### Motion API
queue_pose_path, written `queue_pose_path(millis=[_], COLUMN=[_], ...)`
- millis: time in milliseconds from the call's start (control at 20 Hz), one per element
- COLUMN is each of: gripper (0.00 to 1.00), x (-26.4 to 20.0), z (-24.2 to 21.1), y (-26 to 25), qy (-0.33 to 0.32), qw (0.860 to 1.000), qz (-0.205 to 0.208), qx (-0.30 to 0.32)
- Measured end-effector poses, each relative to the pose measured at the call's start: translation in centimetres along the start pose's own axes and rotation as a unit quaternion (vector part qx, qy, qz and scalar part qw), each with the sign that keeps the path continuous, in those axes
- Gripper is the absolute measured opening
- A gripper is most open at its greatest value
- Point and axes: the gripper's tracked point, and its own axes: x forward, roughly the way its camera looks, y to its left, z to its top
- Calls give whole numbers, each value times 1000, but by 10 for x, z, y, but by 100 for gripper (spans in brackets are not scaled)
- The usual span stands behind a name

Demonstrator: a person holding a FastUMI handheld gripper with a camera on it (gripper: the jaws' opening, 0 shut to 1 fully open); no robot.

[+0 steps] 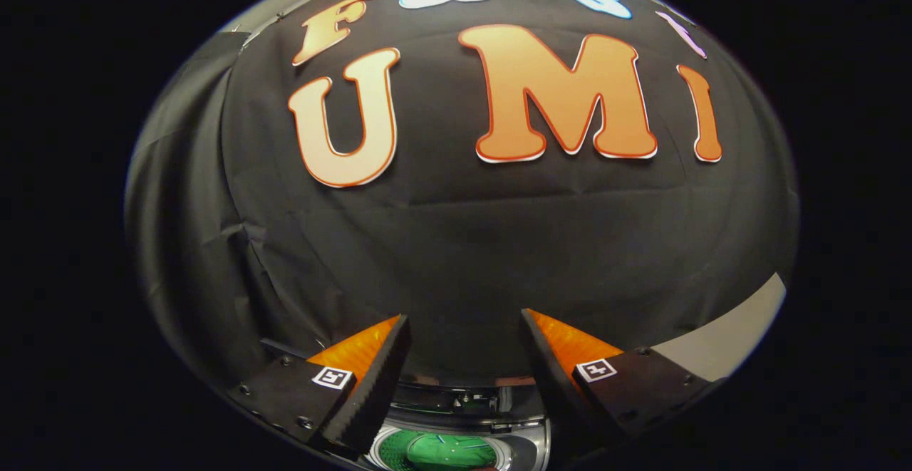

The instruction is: Put the clothes into the washing machine and then close the washing machine lid.

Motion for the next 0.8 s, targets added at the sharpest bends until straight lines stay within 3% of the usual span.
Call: queue_pose_path(millis=[350,800], gripper=[98,99], x=[36,41], z=[-46,-45], y=[0,-3], qy=[66,36], qw=[997,999], qz=[-7,8], qx=[-26,-17])
